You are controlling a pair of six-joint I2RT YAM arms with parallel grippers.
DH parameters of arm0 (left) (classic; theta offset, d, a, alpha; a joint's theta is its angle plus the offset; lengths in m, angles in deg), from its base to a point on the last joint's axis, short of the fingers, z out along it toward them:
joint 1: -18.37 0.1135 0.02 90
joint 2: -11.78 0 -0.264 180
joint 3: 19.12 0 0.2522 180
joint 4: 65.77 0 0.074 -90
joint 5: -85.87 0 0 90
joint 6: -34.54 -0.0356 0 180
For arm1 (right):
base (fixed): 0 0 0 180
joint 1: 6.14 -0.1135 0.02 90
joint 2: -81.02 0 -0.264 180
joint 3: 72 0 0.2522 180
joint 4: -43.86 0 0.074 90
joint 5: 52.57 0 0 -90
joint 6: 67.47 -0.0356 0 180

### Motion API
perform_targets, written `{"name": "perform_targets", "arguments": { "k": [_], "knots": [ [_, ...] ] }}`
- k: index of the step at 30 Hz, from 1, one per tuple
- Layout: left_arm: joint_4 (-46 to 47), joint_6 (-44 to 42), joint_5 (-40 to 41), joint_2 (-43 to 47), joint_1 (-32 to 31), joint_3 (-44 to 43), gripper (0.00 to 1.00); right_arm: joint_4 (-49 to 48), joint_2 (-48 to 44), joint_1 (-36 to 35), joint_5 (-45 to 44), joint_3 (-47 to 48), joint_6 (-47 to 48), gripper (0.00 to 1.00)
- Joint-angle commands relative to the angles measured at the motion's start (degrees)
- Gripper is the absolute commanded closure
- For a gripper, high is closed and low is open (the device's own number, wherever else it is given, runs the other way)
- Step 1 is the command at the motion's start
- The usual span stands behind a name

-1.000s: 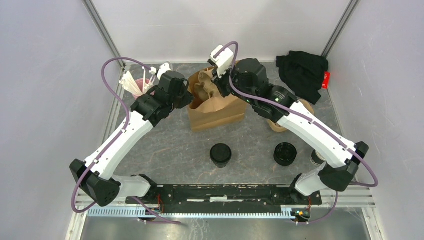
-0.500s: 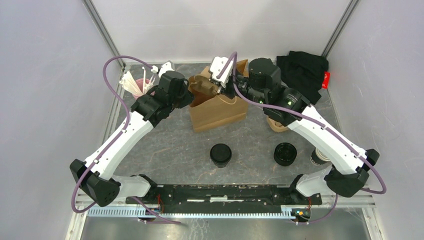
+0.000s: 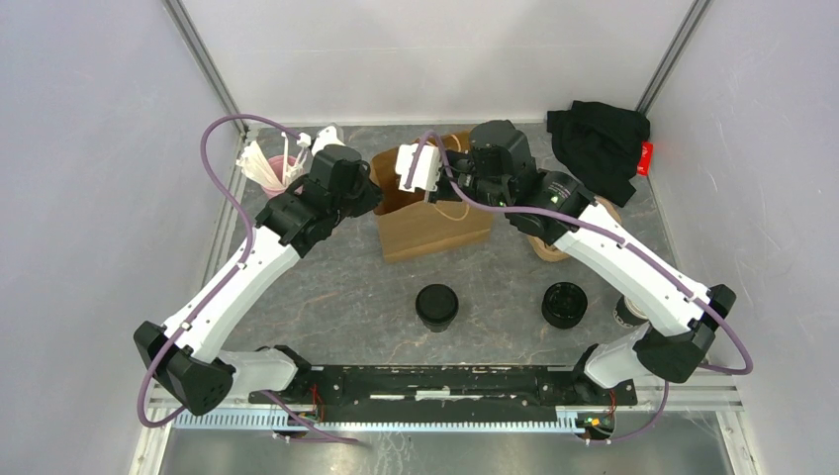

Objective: Pack the takeout coffee

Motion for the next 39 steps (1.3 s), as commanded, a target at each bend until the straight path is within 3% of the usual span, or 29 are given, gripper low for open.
{"name": "perform_targets", "arguments": {
  "k": [1, 7, 16, 23, 27, 31, 39],
  "knots": [
    [1.78, -1.56, -0.92, 1.24, 0.22, 0.16, 0.98, -1.54, -0.4, 0.0, -0.48, -0.91, 2.47, 1.0],
    [1.79, 0.76, -1.71, 0.62, 0.22, -0.54, 0.98, -8.21, -1.41, 0.04, 1.1, -7.62, -2.44, 1.0],
    [-0.3, 3.01, -2.26, -1.43, 0.22, -3.13, 0.98, -23.61, -7.85, 0.04, -11.6, -17.7, -28.82, 1.0],
    [-1.11, 3.28, -3.48, -2.28, 0.21, -4.52, 0.98, -11.72, -3.87, 0.07, -24.43, -8.22, -42.45, 1.0],
    [-1.18, 3.99, -4.81, -2.11, 0.22, -3.9, 0.98, -9.0, -2.77, 0.6, -26.34, -6.68, -50.51, 1.0],
    [-1.6, 4.39, -5.9, -2.12, 0.22, -3.53, 0.98, -7.11, -1.92, 2.87, -24.01, -6.97, -58.84, 1.0],
    [-1.77, 5.34, -6.77, -3.22, 0.19, -3.31, 0.98, -7.13, 1.15, 9.09, -15.62, -7.84, -63.33, 1.0]
  ]
}}
